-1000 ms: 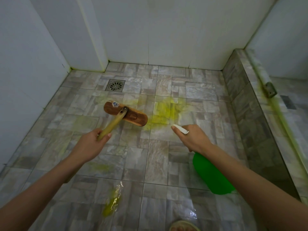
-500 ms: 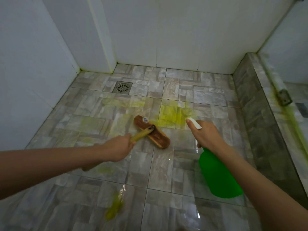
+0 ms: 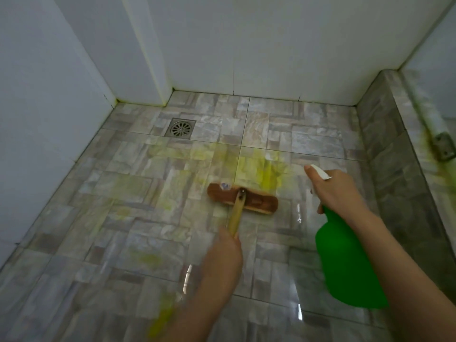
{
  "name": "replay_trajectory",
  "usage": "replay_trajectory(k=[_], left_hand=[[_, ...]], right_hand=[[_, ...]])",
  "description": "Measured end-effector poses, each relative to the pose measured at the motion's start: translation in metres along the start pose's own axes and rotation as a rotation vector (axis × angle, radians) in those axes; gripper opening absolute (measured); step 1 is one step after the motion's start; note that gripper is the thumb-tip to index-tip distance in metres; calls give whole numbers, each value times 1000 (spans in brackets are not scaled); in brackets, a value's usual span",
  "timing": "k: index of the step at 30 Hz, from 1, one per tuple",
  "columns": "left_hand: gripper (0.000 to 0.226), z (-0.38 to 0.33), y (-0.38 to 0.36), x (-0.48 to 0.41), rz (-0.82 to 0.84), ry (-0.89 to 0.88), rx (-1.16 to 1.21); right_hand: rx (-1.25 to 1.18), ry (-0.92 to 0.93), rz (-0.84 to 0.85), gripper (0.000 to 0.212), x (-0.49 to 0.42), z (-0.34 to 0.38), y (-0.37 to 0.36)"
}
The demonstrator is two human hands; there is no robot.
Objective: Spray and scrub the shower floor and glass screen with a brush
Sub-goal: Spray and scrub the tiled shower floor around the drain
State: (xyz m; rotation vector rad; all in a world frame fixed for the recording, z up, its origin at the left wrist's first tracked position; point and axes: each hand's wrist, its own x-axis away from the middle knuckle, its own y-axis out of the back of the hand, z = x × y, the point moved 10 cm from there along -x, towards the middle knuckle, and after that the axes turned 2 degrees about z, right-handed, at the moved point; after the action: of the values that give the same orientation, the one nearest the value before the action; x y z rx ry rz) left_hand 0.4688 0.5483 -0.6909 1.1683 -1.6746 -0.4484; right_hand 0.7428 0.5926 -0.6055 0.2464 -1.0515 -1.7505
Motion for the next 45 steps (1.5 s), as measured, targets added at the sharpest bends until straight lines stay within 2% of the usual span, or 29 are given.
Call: replay_trajectory(k=[3,6,8,11,13,17,20,22,26,27,34,36,38,40,42,45], left_hand=[[25,-59,23,-86,8,-75,9],[34,-97,47,-149,-29,-36,80],[34,-86,29,-129,-32,-46,104],[25,-40,-25,-28,5,-66,64],[23,-35,-39,12,31,-100,2],[29,-98,-11,-85,36,-154,22],[34,-138,24,-158,18,-100,78],[33,-131,11,-142,20,-88,89],[22,-72,-35,-13,-3,-146,87],[23,-67,-39,-4,-15,-155,52],[38,-148,13,-162,16,-54,8],[30,-130,-1,-125,-18,-70,41],[22,-90,-29,-49,-25,-73,49],[24,-63,-45,17,-32,-101,36],[27,-66,-44,9,-21,-102,-37],[34,-103,-18,-74,-11,-113,-20]], right_hand=[[-39,-5,-5,66,-4,2,-2],[-59,-32,-13,69,-3,-11,-1],[-61,-56,-16,70,-5,-19,5],[-57,-87,-15,68,-8,-21,8],[-27,-77,-22,64,-9,-18,8],[-58,-58,-55,65,-11,-13,17],[-98,-51,-82,63,-9,-19,29],[-104,-66,-83,61,-9,-25,37],[-98,-147,-67,61,-11,-39,39],[-96,-149,-67,60,-11,-40,38],[-150,-135,-74,62,1,-48,45],[-146,-137,-49,62,2,-46,44],[-138,-141,-19,58,3,-42,37],[-136,-143,-8,55,4,-40,30],[-137,-144,-32,55,6,-40,30],[-144,-164,-101,60,10,-47,43]])
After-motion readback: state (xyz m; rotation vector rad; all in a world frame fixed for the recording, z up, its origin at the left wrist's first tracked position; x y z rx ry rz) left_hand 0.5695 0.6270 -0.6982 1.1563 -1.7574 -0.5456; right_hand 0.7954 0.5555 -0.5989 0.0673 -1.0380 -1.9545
